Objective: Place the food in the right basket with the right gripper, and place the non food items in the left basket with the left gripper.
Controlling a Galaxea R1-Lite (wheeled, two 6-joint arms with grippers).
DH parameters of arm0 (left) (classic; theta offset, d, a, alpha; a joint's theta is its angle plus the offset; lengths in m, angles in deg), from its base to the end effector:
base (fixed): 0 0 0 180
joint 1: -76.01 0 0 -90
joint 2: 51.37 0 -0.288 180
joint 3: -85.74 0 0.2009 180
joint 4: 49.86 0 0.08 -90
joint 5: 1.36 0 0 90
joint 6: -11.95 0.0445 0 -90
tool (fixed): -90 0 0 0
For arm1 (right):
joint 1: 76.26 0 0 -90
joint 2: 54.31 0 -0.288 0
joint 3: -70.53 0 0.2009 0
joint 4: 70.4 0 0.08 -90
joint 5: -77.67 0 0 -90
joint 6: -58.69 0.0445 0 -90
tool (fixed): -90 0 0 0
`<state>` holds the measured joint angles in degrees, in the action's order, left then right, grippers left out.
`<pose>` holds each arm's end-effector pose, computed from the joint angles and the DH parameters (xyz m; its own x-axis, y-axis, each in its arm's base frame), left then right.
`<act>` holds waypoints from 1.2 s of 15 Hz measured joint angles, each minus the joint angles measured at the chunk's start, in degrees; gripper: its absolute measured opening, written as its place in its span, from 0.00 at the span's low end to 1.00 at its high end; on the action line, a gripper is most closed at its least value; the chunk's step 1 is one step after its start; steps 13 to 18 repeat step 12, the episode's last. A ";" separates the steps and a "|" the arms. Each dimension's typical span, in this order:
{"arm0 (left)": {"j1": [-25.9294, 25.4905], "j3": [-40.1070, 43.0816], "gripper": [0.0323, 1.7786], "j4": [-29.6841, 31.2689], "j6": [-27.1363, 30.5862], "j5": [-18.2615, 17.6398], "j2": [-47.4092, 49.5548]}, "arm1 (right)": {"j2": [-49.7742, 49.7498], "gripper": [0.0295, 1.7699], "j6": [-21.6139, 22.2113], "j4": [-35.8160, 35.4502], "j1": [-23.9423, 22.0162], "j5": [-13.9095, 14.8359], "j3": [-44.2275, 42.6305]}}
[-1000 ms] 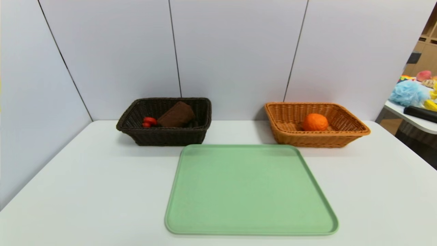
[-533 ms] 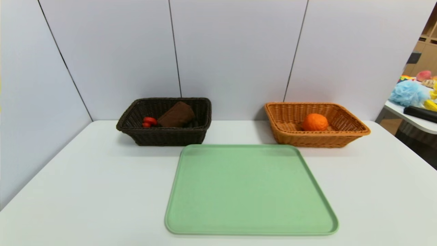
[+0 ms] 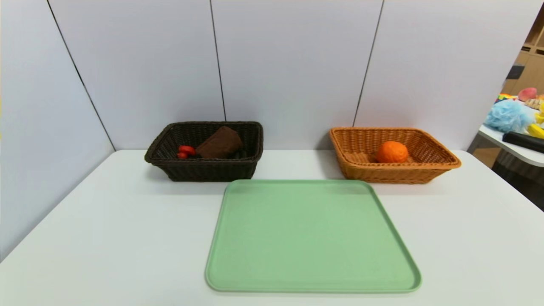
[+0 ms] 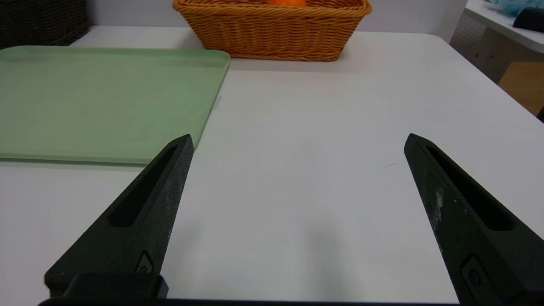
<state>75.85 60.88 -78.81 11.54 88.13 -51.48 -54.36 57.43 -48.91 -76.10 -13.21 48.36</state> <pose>0.0186 -0.0003 0.0755 0.9973 -0.0061 -0.0732 0.0056 1.0000 -0.0078 0.0225 0.0007 0.0773 0.9998 0.0182 0.0127 -0.0179 0.9996 -0.0222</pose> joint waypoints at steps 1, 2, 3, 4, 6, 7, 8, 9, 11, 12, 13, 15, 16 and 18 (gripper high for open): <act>0.00 0.00 0.95 0.00 -0.04 -0.04 0.00 | 0.00 0.97 -0.12 -0.09 0.00 -0.02 0.01; 0.00 0.00 0.95 0.00 -0.04 -0.01 0.00 | 0.00 0.97 -0.22 -0.05 0.00 -0.11 0.01; 0.00 0.00 0.95 0.00 -0.06 -0.01 0.00 | 0.00 0.97 -0.22 0.11 0.00 -0.11 0.01; 0.00 0.00 0.95 0.00 -0.06 -0.01 0.00 | 0.00 0.97 -0.20 0.06 0.00 -0.11 0.01; 0.00 0.00 0.95 0.00 -0.06 -0.01 0.00 | 0.00 0.97 -0.22 -0.11 0.00 -0.11 0.01; 0.00 0.02 0.95 0.00 -0.09 -0.01 0.00 | 0.00 0.97 -0.17 -0.11 0.00 0.06 0.01; 0.02 0.20 0.95 0.13 -0.11 0.00 0.00 | 0.00 0.97 -0.09 0.17 0.00 0.28 0.00; 0.02 0.13 0.95 0.06 -0.09 -0.01 0.00 | 0.00 0.97 -0.06 0.33 0.00 0.24 -0.02; 0.02 0.09 0.95 -0.02 -0.06 0.00 0.00 | 0.00 0.97 -0.06 0.28 0.00 0.11 -0.07; 0.02 0.06 0.95 -0.05 -0.06 -0.01 0.00 | 0.00 0.97 0.05 0.33 0.00 0.06 -0.07; 0.02 0.06 0.95 -0.05 -0.06 -0.01 0.00 | 0.00 0.97 0.05 0.33 0.00 0.06 -0.07; 0.02 0.06 0.95 -0.05 -0.06 -0.01 0.00 | 0.00 0.97 0.05 0.33 0.00 0.06 -0.07; 0.02 0.06 0.95 -0.05 -0.06 -0.01 0.00 | 0.00 0.97 0.05 0.33 0.00 0.06 -0.07; 0.02 0.06 0.95 -0.05 -0.06 -0.01 0.00 | 0.00 0.97 0.05 0.33 0.00 0.06 -0.07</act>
